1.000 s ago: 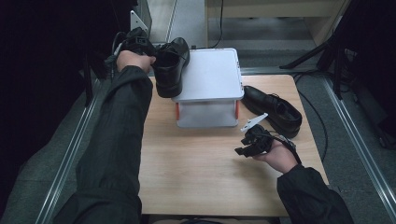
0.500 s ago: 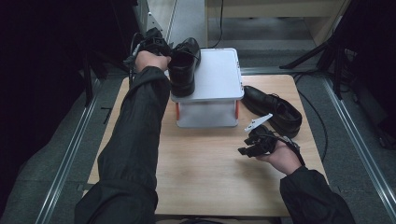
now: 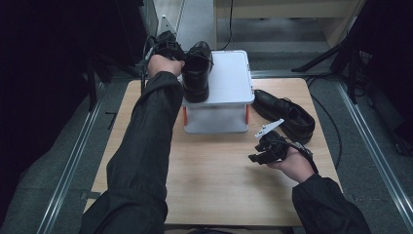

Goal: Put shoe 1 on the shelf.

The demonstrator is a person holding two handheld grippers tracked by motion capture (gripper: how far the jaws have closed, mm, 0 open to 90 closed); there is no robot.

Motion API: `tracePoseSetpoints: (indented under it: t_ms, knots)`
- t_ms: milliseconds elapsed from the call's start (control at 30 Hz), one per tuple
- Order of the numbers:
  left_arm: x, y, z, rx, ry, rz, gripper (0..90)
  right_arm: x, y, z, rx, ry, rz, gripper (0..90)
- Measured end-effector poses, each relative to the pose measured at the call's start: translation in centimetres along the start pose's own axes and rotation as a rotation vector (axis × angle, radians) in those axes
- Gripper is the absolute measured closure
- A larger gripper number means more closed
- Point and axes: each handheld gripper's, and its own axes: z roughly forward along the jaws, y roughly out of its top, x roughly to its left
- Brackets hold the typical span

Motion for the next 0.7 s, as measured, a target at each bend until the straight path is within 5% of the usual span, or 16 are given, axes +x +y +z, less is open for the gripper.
tracePoseSetpoints:
  t_ms: [533, 700]
  knots:
    - [0.8, -0.3, -0.2, 0.026, -0.061, -0.001, 71.0, -0.1, 0.1, 0.0, -0.003, 0.0, 0.001, 51.6]
    - [1.3, -0.6, -1.4, 0.031, -0.118, 0.023, 64.7, -0.3, -0.1, -0.1, 0.0, -0.003, 0.009, 51.6]
